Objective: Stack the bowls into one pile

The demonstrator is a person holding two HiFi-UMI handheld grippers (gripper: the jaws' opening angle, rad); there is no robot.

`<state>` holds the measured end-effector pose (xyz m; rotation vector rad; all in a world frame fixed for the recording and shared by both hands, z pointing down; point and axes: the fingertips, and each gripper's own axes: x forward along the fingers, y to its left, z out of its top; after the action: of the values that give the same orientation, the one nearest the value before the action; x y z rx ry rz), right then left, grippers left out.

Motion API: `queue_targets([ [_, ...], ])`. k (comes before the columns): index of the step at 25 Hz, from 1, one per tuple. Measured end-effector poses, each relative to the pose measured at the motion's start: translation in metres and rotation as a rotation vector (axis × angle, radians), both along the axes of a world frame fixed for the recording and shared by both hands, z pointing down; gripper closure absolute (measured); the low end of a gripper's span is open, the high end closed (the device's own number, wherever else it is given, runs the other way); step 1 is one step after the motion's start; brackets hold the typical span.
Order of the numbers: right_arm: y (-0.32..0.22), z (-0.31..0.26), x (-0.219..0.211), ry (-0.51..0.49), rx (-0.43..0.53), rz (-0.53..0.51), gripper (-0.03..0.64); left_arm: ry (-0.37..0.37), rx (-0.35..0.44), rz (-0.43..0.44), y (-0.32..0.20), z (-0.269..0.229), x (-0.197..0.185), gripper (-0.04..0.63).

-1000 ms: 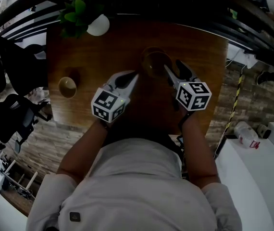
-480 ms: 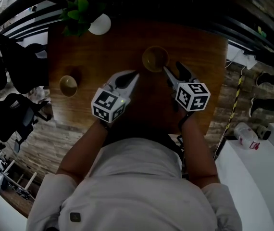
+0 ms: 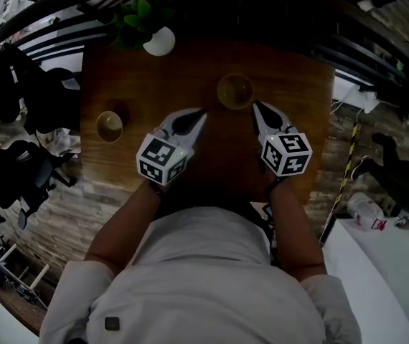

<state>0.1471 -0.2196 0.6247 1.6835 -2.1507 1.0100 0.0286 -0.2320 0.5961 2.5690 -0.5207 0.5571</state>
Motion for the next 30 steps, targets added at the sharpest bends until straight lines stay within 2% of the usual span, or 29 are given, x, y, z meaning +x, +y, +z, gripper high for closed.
queue_targets([
  [8,0.022,-0.052,-0.023,0.032,0.087,-0.007,0.609,0.031,0.076,0.003,0.015,-0.049,-0.018,0.591],
  [18,0.048,-0.143,-0.063,0.089,0.242,0.017,0.609,0.092,0.198,0.010,0.028,-0.128,-0.057,0.591],
  [30,0.091,-0.241,-0.108,0.164,0.407,0.056,0.609,0.211,0.357,0.076,0.059,-0.235,-0.082,0.591],
])
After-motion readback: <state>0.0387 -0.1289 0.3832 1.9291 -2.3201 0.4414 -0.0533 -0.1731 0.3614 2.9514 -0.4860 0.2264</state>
